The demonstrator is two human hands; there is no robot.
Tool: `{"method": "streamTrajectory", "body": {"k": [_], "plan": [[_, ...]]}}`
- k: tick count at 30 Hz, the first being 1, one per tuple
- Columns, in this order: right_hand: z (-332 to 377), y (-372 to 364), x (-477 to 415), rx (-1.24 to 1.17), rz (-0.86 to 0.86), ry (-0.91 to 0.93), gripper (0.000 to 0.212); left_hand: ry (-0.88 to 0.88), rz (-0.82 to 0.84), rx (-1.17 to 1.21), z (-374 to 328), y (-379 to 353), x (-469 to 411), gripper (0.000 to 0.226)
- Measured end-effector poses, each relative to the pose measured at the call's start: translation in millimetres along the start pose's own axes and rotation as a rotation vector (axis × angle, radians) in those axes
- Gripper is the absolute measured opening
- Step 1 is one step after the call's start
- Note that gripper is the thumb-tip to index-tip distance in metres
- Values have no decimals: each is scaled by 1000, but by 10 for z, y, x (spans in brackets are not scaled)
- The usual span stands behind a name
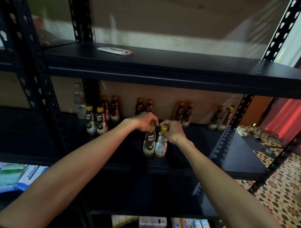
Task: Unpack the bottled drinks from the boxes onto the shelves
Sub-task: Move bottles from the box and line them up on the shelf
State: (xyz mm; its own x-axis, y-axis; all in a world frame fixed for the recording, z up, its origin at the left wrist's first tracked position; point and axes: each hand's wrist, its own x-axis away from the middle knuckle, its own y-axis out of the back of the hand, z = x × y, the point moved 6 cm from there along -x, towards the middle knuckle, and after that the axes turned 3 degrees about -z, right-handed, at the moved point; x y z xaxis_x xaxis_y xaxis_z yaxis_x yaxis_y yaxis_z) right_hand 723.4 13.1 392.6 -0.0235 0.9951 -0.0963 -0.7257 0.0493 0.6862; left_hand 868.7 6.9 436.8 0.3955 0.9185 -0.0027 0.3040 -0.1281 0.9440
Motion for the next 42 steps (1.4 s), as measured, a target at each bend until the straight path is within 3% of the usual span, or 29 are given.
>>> {"method": "streamTrajectory", "body": {"k": [4, 9, 13, 21, 24, 27, 31, 38, 42], "plan": [[4, 18, 23, -30, -12, -10, 29, 56, -42, -41, -4, 20, -1, 20], [3, 25, 54, -55, -22, -13, 33, 94, -16, -61, 6, 1, 10, 51], [8, 3, 54, -54, -19, -9, 35, 106, -10, -84, 1, -31, 34, 27], [77, 22, 60, -18, 36, 13, 47, 156, -50, -62, -16, -52, 56, 50], [109, 73, 46, 36, 24, 32, 42, 164, -42, -67, -13, -56, 68, 58], [162, 113, 30, 69, 97, 14, 32, 160, -26, -67, -19, -51, 60, 60], [222, 182, 1, 39, 150, -3, 43, 177, -28, -85, -31, -33, 74, 66], [186, 157, 53, 81, 124, 15, 30, 178, -39, -88, -10, -49, 101, 66], [233, 188, 7, 64, 201, 18, 40, 176, -26, -101, -23, -39, 96, 69]]}}
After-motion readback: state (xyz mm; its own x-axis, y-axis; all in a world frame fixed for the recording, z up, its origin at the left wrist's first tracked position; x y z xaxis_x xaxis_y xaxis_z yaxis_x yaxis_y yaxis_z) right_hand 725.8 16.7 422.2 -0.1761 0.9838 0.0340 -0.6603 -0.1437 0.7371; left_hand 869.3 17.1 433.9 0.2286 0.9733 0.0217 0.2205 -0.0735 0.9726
